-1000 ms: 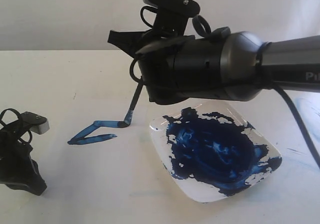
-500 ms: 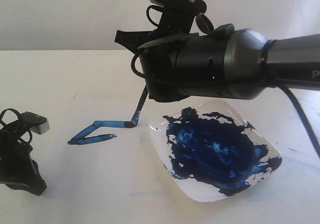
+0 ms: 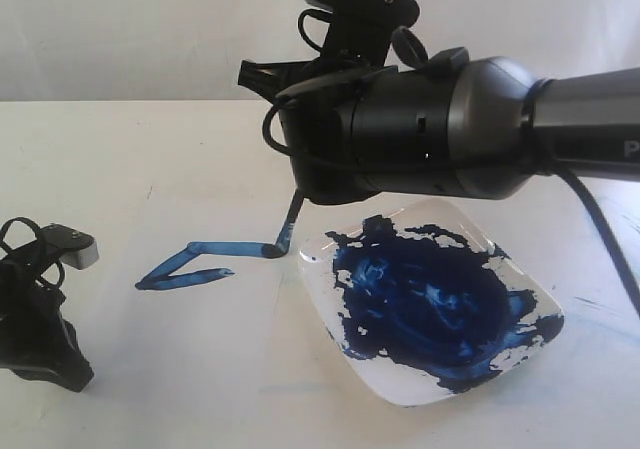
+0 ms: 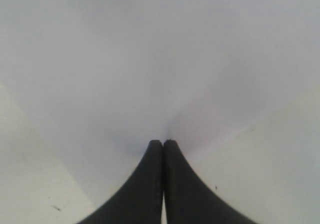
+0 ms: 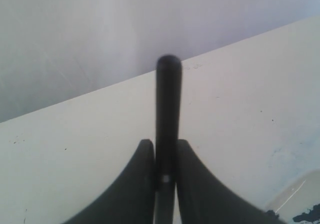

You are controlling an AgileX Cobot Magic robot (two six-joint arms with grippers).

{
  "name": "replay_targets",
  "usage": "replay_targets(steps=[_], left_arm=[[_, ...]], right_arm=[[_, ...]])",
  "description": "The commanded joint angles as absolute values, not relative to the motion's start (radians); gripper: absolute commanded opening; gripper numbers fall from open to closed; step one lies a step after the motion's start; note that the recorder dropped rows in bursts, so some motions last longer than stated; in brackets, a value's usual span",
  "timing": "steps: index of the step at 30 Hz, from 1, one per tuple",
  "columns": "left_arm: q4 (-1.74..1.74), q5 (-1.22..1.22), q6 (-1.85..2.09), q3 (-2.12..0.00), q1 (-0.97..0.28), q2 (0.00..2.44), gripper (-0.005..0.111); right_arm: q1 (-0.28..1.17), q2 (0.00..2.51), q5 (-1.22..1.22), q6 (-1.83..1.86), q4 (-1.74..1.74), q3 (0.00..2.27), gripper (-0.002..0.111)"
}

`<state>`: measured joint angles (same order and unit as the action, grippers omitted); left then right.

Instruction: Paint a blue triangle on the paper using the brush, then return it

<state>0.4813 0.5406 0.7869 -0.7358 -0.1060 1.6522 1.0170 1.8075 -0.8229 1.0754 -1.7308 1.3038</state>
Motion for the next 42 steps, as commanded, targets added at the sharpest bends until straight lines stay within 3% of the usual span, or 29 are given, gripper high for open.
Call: replay_targets(steps=[1,14,20,24,30,38,42], left_arm=[[0.497,0.559,0.784,-0.729,-0.102,1.646,0.000],[0.516,0.565,0.784,-0.729,-0.102,1.646,0.000],[0.516,0.569,0.784,-0.729,-0.102,1.646,0.000],[0.516,0.569,0.784,-0.729,-0.102,1.646,0.000],[0.521,0.555,0.784,-0.729,-0.102,1.646,0.000],[0.521,0.555,0.784,-0.729,-0.102,1.646,0.000],[0.521,0.572,0.785,-0.729,-0.102,1.646,0.000]], right_arm=[[1.016,1.782,-0.856,1.120,-1.744,1.301,0.000],[1.016,1.695,-0.560,1.057,-1.460,1.301,0.000],[0.996,1.606,-0.293,1.211,-1.337,1.301,0.000],[0.883,1.560,0.068,1.212,-1.255,1.301,0.000],[0.744,1.557,0.281,1.259,-1.272,1.301,0.000],[0.741,1.646,0.442,1.657,-1.731,1.301,0.000],[0.741,1.692,0.487,1.742,-1.744,1.304,0.000]])
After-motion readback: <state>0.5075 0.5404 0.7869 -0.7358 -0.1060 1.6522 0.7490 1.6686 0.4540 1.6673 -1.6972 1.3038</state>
